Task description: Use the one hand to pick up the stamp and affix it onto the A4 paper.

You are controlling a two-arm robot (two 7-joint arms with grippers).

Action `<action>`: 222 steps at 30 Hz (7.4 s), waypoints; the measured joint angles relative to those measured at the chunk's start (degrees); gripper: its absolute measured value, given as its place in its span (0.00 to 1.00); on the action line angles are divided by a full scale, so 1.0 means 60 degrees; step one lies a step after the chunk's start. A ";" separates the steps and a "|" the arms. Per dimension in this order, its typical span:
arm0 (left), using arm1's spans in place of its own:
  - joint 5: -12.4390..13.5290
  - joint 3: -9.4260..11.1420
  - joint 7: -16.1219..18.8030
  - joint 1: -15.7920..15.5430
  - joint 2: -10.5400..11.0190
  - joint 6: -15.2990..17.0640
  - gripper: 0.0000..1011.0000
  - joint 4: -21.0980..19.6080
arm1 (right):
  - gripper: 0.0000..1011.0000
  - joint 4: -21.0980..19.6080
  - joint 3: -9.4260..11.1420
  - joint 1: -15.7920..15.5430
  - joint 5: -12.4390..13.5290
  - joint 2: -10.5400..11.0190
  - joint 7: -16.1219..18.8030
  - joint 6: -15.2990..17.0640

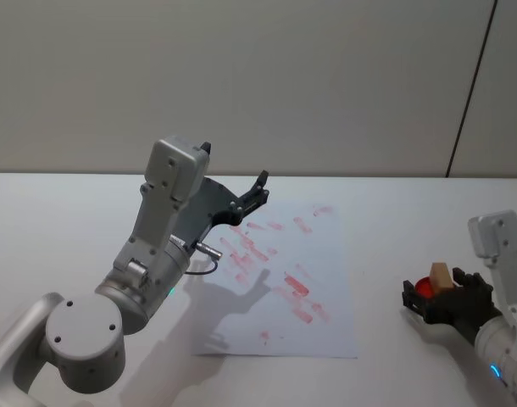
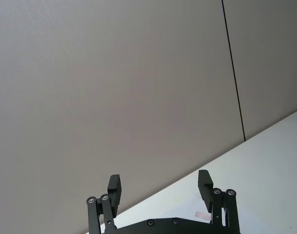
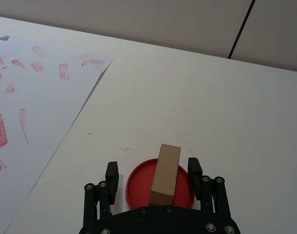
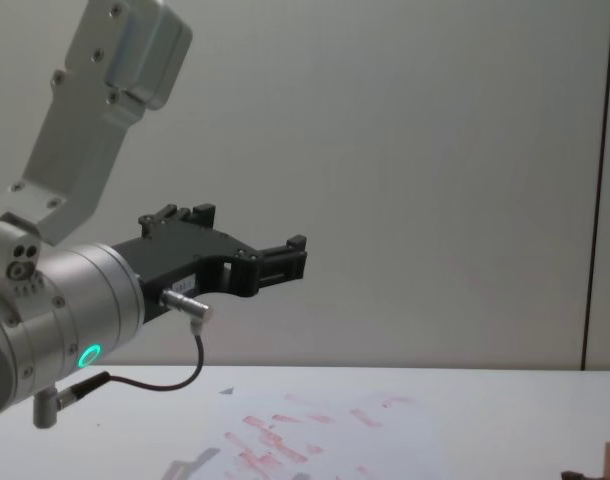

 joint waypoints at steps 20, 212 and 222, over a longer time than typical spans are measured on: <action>0.0000 0.0000 0.0000 0.0000 0.0000 -0.0001 0.99 0.0000 | 0.30 0.0146 -0.0018 0.0108 -0.0106 -0.0056 0.0090 -0.0025; 0.0000 0.0000 0.0001 0.0000 0.0000 0.0000 0.99 0.0000 | 0.66 0.0252 0.0069 0.0465 -0.0559 0.0454 0.1915 0.0774; 0.0000 0.0000 0.0000 0.0000 0.0000 0.0000 0.99 0.0000 | 0.93 0.0321 0.0056 0.0484 -0.0579 0.0433 0.1927 0.0767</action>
